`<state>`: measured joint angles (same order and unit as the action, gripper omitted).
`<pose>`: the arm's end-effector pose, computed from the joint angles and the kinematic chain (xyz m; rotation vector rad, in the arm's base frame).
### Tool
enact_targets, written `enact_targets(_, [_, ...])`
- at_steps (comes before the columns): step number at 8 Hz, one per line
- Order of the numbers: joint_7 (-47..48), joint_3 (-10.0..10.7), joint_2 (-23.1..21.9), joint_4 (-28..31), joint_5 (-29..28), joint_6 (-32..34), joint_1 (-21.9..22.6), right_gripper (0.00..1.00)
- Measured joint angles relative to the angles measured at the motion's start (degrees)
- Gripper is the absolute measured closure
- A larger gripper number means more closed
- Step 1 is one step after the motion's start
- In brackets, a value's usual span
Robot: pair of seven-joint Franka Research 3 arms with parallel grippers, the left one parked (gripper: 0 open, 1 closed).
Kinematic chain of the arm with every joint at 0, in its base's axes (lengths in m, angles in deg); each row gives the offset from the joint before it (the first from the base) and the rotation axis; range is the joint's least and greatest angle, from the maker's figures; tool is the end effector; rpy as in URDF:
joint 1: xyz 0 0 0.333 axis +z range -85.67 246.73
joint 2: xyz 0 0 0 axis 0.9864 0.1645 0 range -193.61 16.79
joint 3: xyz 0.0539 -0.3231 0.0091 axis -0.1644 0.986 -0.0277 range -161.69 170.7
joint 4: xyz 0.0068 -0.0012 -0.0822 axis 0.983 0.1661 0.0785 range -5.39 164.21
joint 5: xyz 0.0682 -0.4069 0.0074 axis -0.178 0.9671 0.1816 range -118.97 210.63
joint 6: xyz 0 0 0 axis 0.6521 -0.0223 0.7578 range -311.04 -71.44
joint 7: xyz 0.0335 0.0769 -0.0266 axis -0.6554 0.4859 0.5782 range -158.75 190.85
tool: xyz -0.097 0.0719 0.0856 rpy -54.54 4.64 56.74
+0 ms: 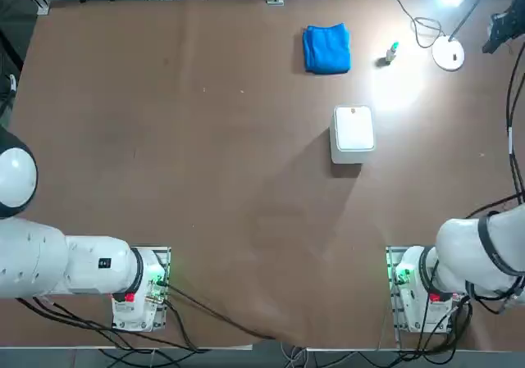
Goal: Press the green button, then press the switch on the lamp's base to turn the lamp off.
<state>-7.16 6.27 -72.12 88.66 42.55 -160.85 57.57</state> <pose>0.5936 -0.2659 0.3626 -3.0841 0.0775 0.0326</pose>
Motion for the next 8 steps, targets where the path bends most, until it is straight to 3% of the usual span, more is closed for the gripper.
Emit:
enact_targets(6, [-2.0,-1.3,15.8,0.8,-3.3,-31.6,-1.3,0.99])
enact_targets(8, [-1.8,-1.7,18.0,0.8,-3.3,-36.8,-1.3,0.99])
